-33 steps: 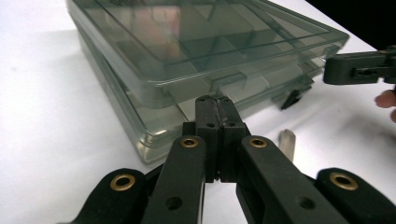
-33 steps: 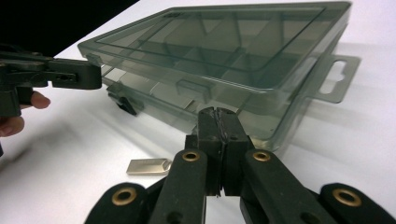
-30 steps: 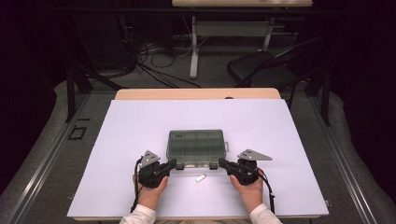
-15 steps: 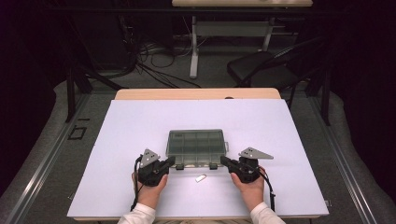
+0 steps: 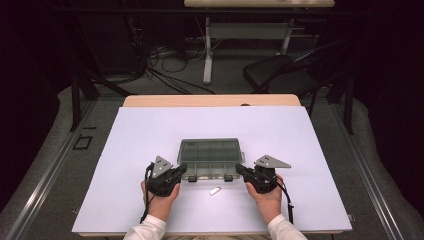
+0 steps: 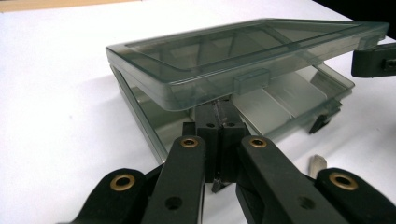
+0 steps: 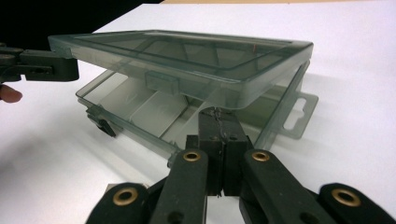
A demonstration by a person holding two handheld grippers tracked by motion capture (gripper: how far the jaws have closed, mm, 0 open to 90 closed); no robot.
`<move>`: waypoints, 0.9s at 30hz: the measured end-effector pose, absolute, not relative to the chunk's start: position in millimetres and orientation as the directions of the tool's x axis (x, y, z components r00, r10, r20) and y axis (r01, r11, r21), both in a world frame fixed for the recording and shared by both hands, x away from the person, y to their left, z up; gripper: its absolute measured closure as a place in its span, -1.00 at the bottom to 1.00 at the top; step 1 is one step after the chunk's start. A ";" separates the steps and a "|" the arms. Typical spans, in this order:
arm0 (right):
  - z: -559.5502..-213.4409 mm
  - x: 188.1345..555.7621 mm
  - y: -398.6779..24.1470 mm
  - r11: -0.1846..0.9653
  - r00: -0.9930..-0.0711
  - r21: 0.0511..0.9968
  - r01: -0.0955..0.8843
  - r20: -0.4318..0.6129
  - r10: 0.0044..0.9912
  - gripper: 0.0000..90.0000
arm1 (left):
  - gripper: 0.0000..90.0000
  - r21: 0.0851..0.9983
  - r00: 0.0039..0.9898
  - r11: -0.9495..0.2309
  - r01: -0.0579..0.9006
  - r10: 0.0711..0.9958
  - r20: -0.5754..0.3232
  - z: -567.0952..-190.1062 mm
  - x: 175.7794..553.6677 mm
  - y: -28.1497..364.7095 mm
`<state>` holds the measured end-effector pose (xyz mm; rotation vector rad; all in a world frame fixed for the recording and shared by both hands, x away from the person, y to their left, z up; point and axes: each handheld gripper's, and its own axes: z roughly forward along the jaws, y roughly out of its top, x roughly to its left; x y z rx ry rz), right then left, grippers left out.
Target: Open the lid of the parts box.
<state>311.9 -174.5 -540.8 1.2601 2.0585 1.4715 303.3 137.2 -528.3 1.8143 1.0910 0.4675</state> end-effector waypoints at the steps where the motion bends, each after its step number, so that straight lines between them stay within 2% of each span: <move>1: -539.6 312.5 -173.9 0.085 -0.562 0.878 0.471 0.225 0.796 1.00 | 1.00 0.862 0.537 -0.171 0.477 0.834 -0.132 -527.3 304.7 137.6; 27: -496.3 347.0 -163.3 0.068 -0.536 0.938 0.340 0.134 0.834 1.00 | 1.00 0.914 0.456 -0.069 0.400 0.880 -0.134 -488.7 340.5 134.6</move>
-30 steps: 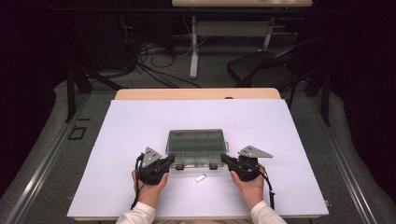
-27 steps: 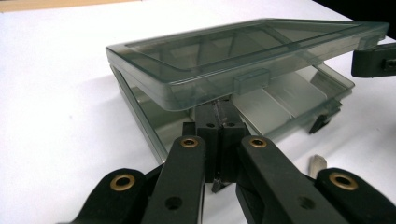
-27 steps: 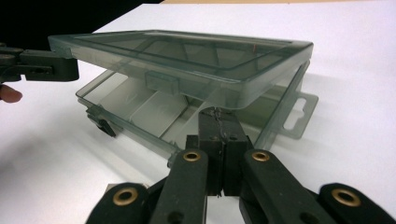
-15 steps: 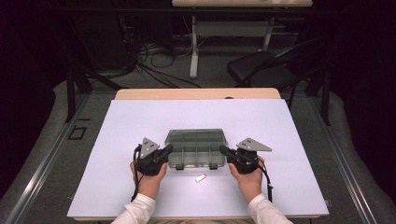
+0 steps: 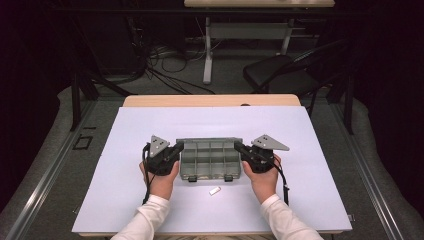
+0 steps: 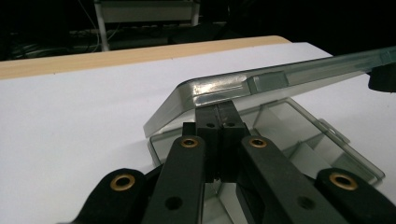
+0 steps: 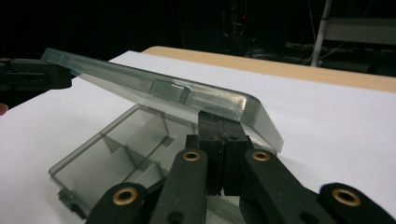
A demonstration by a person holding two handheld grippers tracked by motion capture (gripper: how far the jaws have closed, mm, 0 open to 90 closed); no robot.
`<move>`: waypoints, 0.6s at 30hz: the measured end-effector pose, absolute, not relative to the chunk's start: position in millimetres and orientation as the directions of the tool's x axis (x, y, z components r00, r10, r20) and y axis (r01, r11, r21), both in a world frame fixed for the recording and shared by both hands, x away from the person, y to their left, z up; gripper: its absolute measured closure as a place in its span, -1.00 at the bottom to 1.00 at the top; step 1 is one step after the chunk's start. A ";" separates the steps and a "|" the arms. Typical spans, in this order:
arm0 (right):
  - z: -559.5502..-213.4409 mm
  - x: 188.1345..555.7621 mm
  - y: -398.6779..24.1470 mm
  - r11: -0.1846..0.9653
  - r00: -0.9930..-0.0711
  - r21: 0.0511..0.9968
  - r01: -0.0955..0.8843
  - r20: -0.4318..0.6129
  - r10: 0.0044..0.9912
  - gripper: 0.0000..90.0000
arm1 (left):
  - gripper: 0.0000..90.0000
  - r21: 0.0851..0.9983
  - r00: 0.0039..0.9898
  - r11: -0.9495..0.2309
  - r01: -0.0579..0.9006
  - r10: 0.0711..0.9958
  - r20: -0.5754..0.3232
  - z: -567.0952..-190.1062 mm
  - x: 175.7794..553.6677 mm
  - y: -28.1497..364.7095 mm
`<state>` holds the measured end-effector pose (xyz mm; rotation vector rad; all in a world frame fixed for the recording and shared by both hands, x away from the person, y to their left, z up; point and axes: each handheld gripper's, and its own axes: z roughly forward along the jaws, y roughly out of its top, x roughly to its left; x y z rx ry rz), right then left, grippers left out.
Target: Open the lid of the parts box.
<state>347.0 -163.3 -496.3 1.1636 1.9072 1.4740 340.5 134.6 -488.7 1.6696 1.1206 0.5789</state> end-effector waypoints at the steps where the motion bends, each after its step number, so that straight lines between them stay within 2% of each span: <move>1: -494.1 349.8 -163.4 0.064 -0.532 0.942 0.328 0.128 0.837 1.00 | 1.00 0.917 0.452 -0.062 0.395 0.882 -0.135 -487.6 342.1 134.4; 18: -486.6 369.9 -159.2 0.034 -0.505 0.950 0.311 0.135 0.853 1.00 | 1.00 0.924 0.437 -0.043 0.379 0.889 -0.138 -480.5 361.6 131.9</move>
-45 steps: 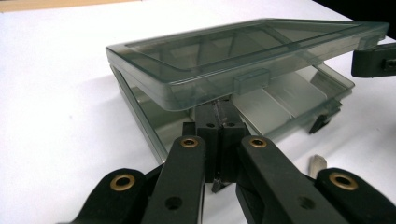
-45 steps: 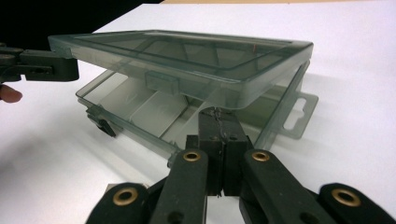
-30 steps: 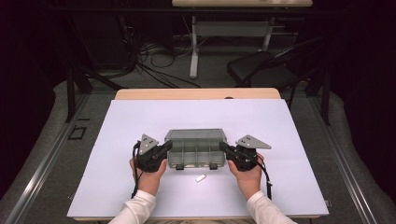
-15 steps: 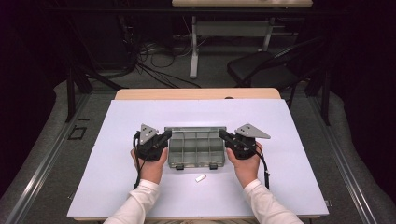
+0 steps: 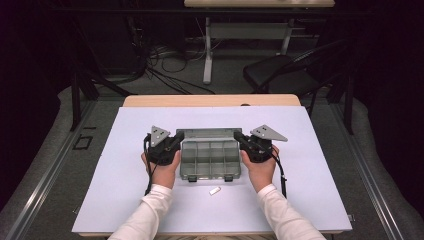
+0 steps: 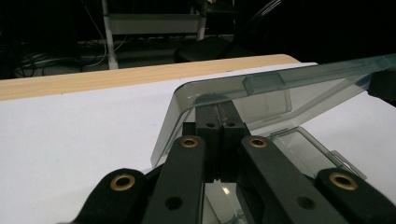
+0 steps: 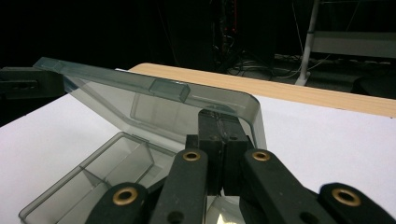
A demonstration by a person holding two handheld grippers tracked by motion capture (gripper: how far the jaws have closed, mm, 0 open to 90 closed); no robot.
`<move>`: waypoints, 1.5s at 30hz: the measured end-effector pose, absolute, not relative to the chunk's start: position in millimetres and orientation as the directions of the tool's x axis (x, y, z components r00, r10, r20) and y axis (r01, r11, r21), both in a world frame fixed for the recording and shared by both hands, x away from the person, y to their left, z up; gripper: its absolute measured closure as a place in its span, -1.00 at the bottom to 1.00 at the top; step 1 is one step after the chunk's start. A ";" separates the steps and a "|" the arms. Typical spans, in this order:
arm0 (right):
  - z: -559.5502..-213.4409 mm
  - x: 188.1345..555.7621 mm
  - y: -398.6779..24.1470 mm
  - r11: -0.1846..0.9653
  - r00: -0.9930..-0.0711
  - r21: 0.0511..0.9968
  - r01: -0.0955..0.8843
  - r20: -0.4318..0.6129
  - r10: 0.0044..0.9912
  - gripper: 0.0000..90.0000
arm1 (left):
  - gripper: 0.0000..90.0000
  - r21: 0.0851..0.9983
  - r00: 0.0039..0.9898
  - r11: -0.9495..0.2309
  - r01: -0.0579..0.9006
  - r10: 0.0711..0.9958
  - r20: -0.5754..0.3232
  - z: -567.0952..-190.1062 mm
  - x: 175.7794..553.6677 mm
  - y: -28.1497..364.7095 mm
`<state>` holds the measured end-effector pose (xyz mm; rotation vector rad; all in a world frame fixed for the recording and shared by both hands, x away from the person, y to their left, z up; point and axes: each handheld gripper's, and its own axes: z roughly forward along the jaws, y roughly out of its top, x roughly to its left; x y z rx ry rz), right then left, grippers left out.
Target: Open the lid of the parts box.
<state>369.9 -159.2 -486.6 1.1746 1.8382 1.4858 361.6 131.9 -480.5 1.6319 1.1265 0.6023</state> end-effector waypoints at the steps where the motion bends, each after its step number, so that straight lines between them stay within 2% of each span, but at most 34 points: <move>1: -486.5 371.2 -158.9 0.033 -0.504 0.951 0.308 0.134 0.853 1.00 | 1.00 0.924 0.436 -0.042 0.381 0.889 -0.139 -480.4 362.6 131.9; 13: -487.1 378.2 -155.8 0.025 -0.491 0.953 0.302 0.133 0.861 1.00 | 1.00 0.932 0.440 -0.028 0.362 0.886 -0.144 -482.1 371.6 131.4; 19: -491.9 370.5 -153.4 0.077 -0.516 0.952 0.295 0.091 0.852 0.93 | 1.00 0.936 0.448 -0.030 0.350 0.883 -0.139 -482.5 372.5 131.6; 24: -499.1 362.3 -161.8 0.102 -0.505 0.950 0.295 0.065 0.861 0.76 | 1.00 0.935 0.448 -0.031 0.352 0.883 -0.139 -483.5 373.3 132.1; 34: -506.1 364.9 -177.9 0.065 -0.436 0.947 0.315 0.084 0.896 0.24 | 1.00 0.937 0.447 -0.022 0.348 0.883 -0.146 -482.1 371.6 133.8; 38: -512.3 369.0 -174.8 0.103 -0.447 0.944 0.313 0.051 0.893 0.20 | 1.00 0.938 0.450 -0.023 0.346 0.881 -0.144 -481.6 371.5 134.8; 42: -517.1 372.2 -170.2 0.136 -0.427 0.948 0.287 -0.001 0.904 0.27 | 1.00 0.938 0.450 -0.018 0.346 0.880 -0.149 -482.4 372.2 135.4; 45: -520.7 376.9 -169.0 0.127 -0.421 0.947 0.295 0.010 0.907 0.34 | 1.00 0.938 0.453 -0.024 0.347 0.880 -0.145 -483.0 372.6 134.6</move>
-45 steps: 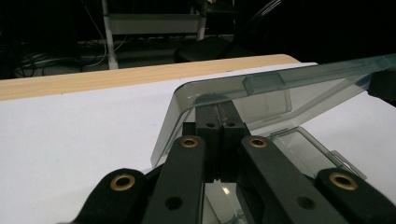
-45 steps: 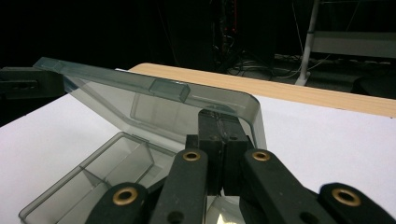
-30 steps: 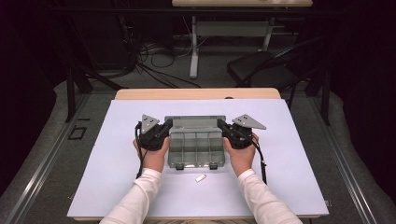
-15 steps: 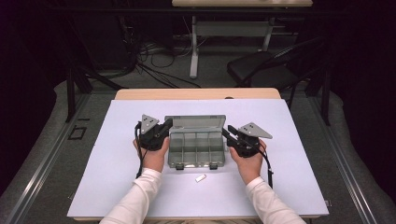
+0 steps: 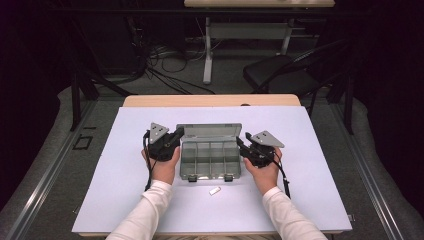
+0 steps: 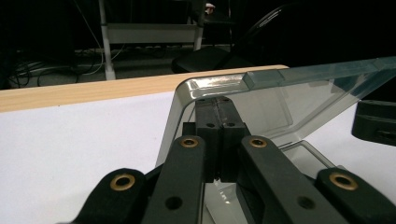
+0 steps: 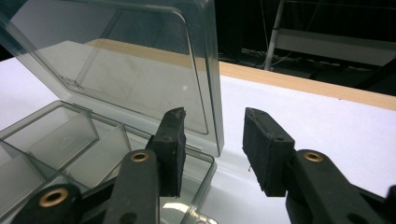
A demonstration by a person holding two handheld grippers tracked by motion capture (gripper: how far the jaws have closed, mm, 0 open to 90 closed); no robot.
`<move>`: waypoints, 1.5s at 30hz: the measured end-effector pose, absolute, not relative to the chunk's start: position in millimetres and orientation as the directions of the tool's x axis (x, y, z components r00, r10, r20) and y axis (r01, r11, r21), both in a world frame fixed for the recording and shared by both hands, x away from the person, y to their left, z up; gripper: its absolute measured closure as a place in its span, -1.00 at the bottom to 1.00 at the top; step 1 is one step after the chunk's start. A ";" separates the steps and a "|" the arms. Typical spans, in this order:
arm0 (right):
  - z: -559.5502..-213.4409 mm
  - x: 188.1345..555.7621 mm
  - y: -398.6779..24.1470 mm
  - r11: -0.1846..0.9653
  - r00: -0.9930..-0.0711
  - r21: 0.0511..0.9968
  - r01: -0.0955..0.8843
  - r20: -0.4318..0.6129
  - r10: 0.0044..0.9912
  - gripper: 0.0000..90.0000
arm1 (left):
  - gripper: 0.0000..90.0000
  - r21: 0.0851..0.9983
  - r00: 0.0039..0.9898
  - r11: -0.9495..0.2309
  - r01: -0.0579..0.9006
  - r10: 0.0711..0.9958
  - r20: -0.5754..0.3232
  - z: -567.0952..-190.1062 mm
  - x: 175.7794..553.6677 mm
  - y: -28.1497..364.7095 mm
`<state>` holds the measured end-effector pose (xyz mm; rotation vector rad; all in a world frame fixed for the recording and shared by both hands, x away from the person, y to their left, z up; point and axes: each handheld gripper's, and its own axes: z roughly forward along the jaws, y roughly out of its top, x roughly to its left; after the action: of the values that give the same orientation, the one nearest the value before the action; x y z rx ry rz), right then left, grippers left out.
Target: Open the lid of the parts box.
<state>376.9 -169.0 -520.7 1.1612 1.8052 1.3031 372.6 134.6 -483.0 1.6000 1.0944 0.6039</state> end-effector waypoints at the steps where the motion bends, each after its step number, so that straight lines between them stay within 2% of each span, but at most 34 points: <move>1: -522.3 378.9 -168.5 0.129 -0.423 0.947 0.293 0.008 0.906 0.37 | 1.00 0.937 0.454 -0.027 0.347 0.880 -0.143 -483.0 372.6 134.5; 10: -534.9 391.7 -166.2 0.155 -0.430 0.944 0.290 -0.017 0.903 0.65 | 1.00 0.936 0.454 -0.027 0.352 0.879 -0.145 -484.3 373.5 134.2; 23: -541.5 400.2 -164.6 0.118 -0.431 0.940 0.319 0.033 0.902 0.64 | 1.00 0.932 0.455 -0.033 0.360 0.879 -0.145 -487.4 373.3 132.7; 34: -539.8 398.6 -165.7 0.110 -0.433 0.949 0.294 0.030 0.901 0.85 | 0.99 0.928 0.453 -0.036 0.370 0.880 -0.146 -490.1 372.4 132.5; 45: -539.2 398.1 -166.5 0.109 -0.436 0.947 0.301 0.035 0.899 0.86 | 0.89 0.917 0.468 -0.071 0.393 0.874 -0.133 -495.0 364.7 134.9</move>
<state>398.1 -166.5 -539.2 1.1681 1.8136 1.3342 364.7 134.9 -495.0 1.6706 1.1045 0.5741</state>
